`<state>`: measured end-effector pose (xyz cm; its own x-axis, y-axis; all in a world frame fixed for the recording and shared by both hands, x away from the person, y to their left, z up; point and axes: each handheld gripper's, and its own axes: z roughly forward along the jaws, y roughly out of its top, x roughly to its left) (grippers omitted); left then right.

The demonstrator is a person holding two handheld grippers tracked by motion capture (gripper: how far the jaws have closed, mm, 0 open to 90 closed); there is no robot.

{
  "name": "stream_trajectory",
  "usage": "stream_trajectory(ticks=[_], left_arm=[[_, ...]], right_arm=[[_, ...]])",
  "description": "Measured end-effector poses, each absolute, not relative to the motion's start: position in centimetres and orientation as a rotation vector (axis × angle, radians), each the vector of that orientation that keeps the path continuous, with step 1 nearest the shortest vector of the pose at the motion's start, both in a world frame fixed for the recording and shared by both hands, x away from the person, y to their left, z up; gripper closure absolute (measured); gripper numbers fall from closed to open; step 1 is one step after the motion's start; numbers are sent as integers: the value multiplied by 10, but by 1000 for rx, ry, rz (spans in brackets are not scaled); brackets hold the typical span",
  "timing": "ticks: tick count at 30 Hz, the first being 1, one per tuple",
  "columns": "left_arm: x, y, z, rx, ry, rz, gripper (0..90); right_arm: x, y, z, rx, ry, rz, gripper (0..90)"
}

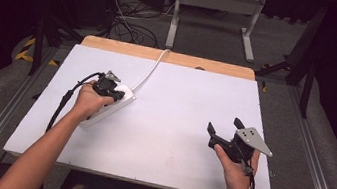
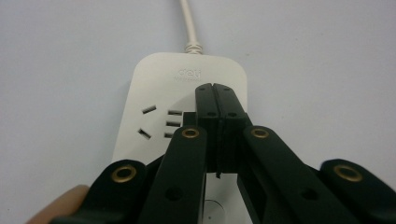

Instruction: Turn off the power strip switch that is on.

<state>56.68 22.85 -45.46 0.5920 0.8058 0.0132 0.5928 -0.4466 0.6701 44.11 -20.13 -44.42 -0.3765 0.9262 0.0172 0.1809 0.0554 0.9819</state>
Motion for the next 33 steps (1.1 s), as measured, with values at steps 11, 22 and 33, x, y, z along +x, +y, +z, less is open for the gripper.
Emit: stream_trajectory(ticks=[11,22,33], left_arm=[[567,227,-454,2200,1114,446,900],[569,227,-452,2210,1122,432,900],[567,223,-452,2225,1117,464,900]], right_arm=[[440,-202,-444,1128,1646,1382,90],[441,-202,-445,1133,1647,1380,91],[441,-202,-445,1136,1645,1383,91]])
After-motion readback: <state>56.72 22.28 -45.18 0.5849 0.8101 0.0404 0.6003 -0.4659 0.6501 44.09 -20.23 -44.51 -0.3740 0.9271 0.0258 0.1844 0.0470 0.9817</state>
